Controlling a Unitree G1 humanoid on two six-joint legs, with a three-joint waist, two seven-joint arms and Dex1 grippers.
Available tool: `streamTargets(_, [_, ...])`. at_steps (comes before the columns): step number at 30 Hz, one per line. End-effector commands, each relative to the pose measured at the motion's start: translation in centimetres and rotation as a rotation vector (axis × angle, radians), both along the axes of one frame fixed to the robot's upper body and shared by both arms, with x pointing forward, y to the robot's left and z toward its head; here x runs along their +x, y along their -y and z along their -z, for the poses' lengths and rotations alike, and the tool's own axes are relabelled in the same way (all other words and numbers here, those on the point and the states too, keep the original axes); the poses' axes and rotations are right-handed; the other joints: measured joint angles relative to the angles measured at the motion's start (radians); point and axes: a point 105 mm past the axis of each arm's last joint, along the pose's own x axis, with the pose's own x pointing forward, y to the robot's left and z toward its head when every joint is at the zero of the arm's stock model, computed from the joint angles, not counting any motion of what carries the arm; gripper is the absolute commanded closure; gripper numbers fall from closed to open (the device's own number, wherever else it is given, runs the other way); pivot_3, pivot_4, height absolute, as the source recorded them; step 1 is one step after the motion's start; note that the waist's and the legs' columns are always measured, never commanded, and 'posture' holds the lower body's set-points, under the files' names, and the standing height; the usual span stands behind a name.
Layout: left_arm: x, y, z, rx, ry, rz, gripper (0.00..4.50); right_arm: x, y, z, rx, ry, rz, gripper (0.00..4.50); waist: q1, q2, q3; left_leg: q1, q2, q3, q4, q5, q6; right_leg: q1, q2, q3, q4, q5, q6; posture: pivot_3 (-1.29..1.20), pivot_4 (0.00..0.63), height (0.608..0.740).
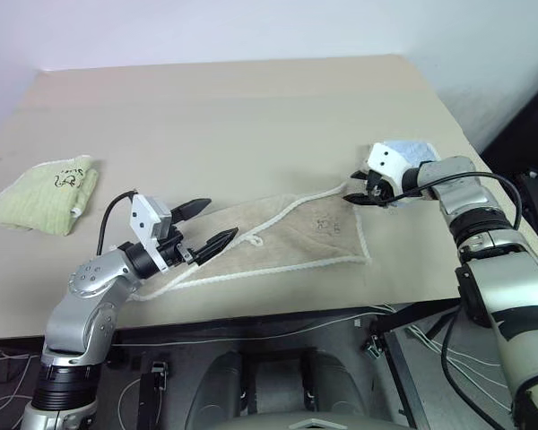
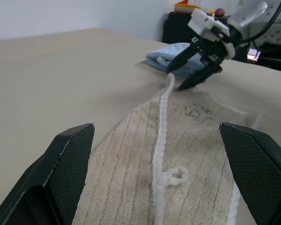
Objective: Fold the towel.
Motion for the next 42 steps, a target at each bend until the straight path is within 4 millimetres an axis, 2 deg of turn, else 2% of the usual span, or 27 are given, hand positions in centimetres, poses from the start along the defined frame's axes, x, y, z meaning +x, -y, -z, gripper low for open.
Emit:
streamTargets(1, [-0.3,-0.7,-0.6,0.014,0.046,-0.014,0.00,0.6,-0.9,-2.0,-0.005,0.067,-0.034,1.54,-0.001,0.000,0.000,0.000,0.000,0.000,0.000,0.000,0.000,0.000,0.000,0.000,0.000,0.000,0.000,0.00,0.150,0.740])
streamTargets(8, [-0.8,-1.0,-0.4,0.018,0.051,-0.027,0.00,0.9,-1.7,-1.9,-0.038,0.081,-0.050,1.54,0.000,0.000,0.000,0.000,0.000,0.000,0.000,0.000,-0.001,0.000,0.000,0.000,0.000,0.000,0.000,0.00,0.150,0.740])
streamTargets(9, [-0.8,-1.1,-0.3,0.019,0.053,-0.030,0.00,1.0,-1.7,-1.9,-0.044,0.092,-0.046,1.71,0.000,0.000,0.000,0.000,0.000,0.000,0.000,0.000,-0.001,0.000,0.000,0.000,0.000,0.000,0.000,0.00,0.150,0.740])
streamTargets(13, [-0.9,-1.1,-0.5,0.022,0.058,-0.036,0.00,1.0,-1.5,-1.4,-0.106,0.092,-0.055,2.75,0.000,0.000,0.000,0.000,0.000,0.000,0.000,0.000,-0.001,0.000,0.000,0.000,0.000,0.000,0.000,0.00,0.150,0.740])
streamTargets(18, [-0.7,-1.7,-0.7,0.028,0.066,-0.052,0.00,1.0,-1.7,-2.1,-0.078,0.105,-0.061,4.49,-0.001,0.001,0.000,0.000,0.000,0.000,0.000,0.000,-0.001,0.000,0.000,0.000,0.000,0.000,0.000,0.00,0.150,0.740])
streamTargets(22, [-0.7,-2.5,-0.9,0.022,0.070,-0.068,0.00,1.3,-2.6,-3.9,0.026,0.162,-0.065,4.49,-0.001,0.001,0.000,0.000,0.000,0.000,0.000,0.000,-0.001,0.000,0.000,0.000,0.001,0.000,0.000,0.00,0.150,0.740])
streamTargets(24, [-0.9,-2.6,-0.7,0.027,0.067,-0.064,0.00,1.5,-3.6,-5.3,0.123,0.192,-0.067,4.49,-0.003,0.001,0.001,0.000,0.000,0.000,-0.001,0.000,-0.001,0.000,0.000,0.000,0.000,0.000,0.000,0.00,0.150,0.740])
streamTargets(29, [-1.4,-2.4,-0.1,0.023,0.056,-0.059,0.00,2.6,-6.1,-10.7,0.366,0.344,0.012,4.49,-0.009,0.002,0.001,0.000,0.001,0.000,-0.001,0.001,-0.001,-0.002,-0.001,0.001,0.002,0.000,0.000,0.00,0.150,0.740])
streamTargets(31, [-1.4,-2.0,0.1,0.020,0.049,-0.050,0.00,2.7,-6.5,-11.8,0.388,0.395,0.038,4.49,-0.005,0.002,0.001,0.000,0.001,-0.001,-0.001,0.001,-0.002,-0.002,-0.001,0.001,0.002,0.000,0.000,0.00,0.150,0.740])
streamTargets(33, [-1.6,-1.6,0.4,0.018,0.041,-0.038,0.00,2.8,-7.0,-12.0,0.351,0.450,0.062,4.49,0.000,0.002,0.001,0.000,0.001,-0.001,-0.001,0.001,-0.002,-0.002,-0.002,0.001,0.001,0.000,0.000,0.00,0.150,0.740])
streamTargets(36, [-2.3,-1.2,1.2,0.026,0.019,-0.019,0.00,3.0,-7.3,-13.0,0.373,0.512,0.130,4.49,-0.001,0.002,0.001,0.000,0.000,0.000,-0.001,0.001,-0.002,-0.002,-0.003,0.001,0.001,0.000,0.000,0.00,0.150,0.740])
streamTargets(42, [-2.8,-1.6,2.3,0.043,-0.001,-0.036,0.00,3.2,-5.8,-16.7,0.420,0.622,0.262,4.49,-0.001,0.002,0.001,0.000,0.000,-0.001,-0.002,0.001,-0.002,-0.003,-0.003,0.001,0.001,-0.001,-0.002,0.00,0.150,0.740])
